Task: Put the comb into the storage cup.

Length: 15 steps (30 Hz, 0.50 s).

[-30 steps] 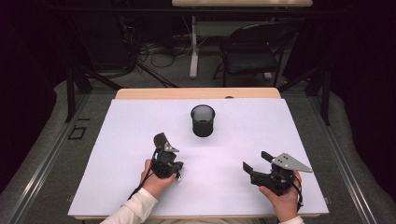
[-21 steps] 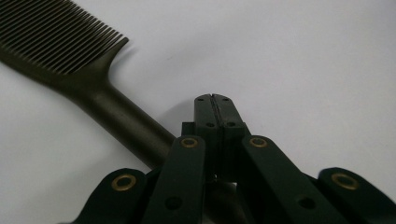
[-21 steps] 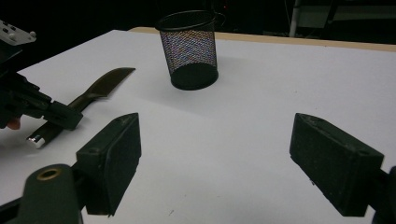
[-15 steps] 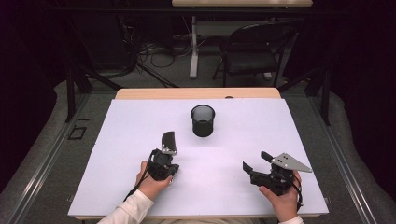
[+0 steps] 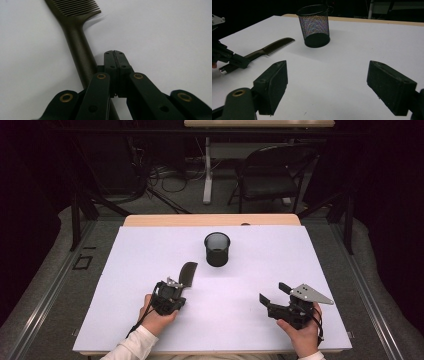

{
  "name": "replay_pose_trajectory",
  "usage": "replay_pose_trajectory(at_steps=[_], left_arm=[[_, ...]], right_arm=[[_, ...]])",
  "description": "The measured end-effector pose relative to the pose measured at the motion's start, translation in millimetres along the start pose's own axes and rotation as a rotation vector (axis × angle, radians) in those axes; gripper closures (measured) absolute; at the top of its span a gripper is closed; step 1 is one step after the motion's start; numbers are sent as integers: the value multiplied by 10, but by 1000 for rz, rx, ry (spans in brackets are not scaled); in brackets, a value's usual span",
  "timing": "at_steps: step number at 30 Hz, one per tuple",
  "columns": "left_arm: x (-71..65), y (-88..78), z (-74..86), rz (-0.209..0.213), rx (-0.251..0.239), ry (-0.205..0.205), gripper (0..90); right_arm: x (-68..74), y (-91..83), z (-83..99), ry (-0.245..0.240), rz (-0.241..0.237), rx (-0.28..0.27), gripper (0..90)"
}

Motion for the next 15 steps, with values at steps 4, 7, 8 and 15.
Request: replay_pose_trajectory(at_steps=[4, 7, 8, 15], left_arm=[[34, -28, 29, -3, -4, -8, 899], [62, -54, 47, -8, -7, -10, 899], [68, -59, 48, -8, -10, -9, 899], [90, -86, 48, -7, -25, -16, 899]], right_arm=[[1, 0, 1, -1, -1, 1, 171], [0, 2, 5, -2, -1, 4, 172], [-1, 3, 5, -3, -1, 3, 172], [1, 5, 5, 1, -2, 2, 172]])
Point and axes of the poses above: each handheld gripper's, and its own axes: y roughly forward along the jaws, z roughly out of its underside, x roughly to its left, the point moved 9 cm from there along y, roughly forward along the jaws, and after that the axes turned 9 degrees about z, right-handed, at the moved point
